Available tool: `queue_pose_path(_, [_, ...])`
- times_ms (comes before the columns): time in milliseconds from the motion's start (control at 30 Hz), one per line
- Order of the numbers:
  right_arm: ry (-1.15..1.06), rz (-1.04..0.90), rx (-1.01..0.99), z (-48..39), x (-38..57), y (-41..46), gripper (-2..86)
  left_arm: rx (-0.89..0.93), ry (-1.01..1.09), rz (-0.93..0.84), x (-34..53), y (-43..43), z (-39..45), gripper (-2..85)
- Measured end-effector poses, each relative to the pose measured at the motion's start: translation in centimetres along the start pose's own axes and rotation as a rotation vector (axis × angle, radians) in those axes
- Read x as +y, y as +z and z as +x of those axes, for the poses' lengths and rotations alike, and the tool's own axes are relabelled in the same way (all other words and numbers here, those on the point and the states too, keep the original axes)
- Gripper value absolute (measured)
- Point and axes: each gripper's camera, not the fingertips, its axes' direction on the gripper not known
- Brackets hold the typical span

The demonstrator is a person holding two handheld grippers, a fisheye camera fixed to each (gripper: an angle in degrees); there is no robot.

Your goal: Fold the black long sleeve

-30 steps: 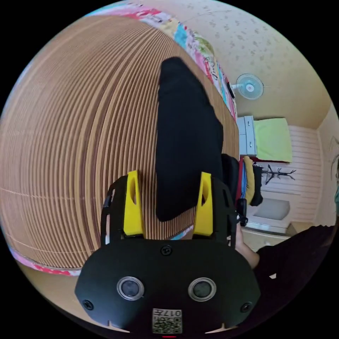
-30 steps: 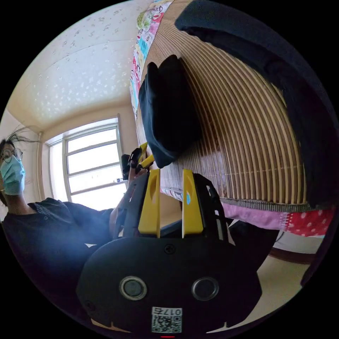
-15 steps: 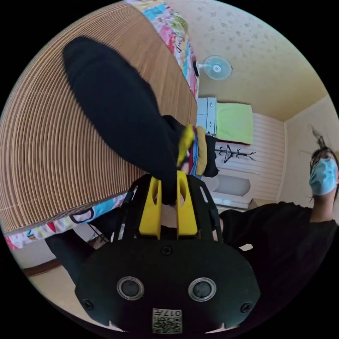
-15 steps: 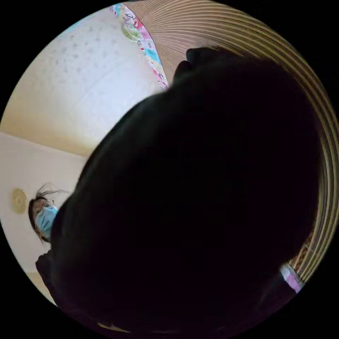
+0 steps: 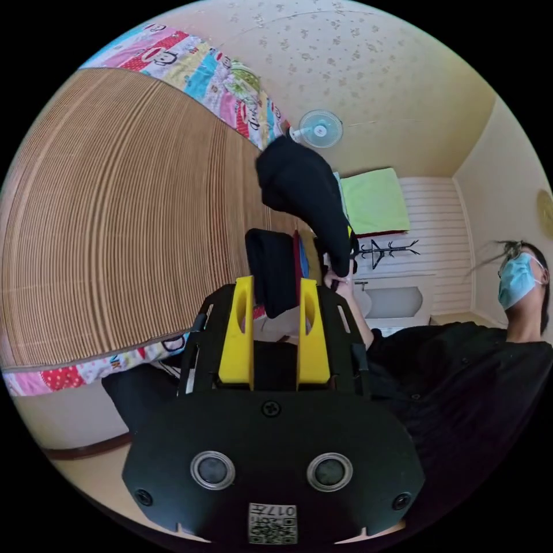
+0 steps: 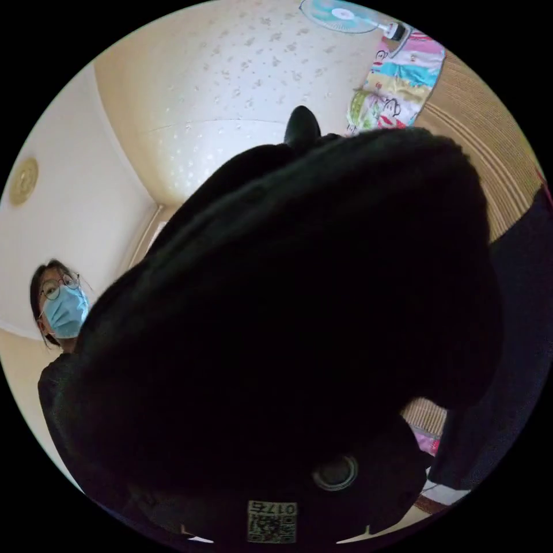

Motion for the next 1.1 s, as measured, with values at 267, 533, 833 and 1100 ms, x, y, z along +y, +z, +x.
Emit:
queue_pose_path(267, [0.338, 0.184, 0.331, 11.6, 10.5, -6.4, 12.9, -0.047, -0.113, -0.033, -1.3, 1.0, -3.9, 11.3])
queue_pose_path(533, [0.512, 0.473, 0.384, 9.3, 15.6, -4.4, 8.5, -0.175, -0.162, -0.002, -1.5, 1.7, -7.9, 11.3])
queue_pose_path(833, [0.679, 0.765, 0.453, 2.7, 24.7, 1.2, 1.6, -0.636, -0.311, 0.372, -0.1, -9.8, -17.1, 13.3])
queue_pose_path(1100, [0.703, 0.562, 0.591, 0.2, 20.3, 13.5, 1.4, -0.978, -0.302, 0.164, -5.3, -7.3, -28.7, 14.2])
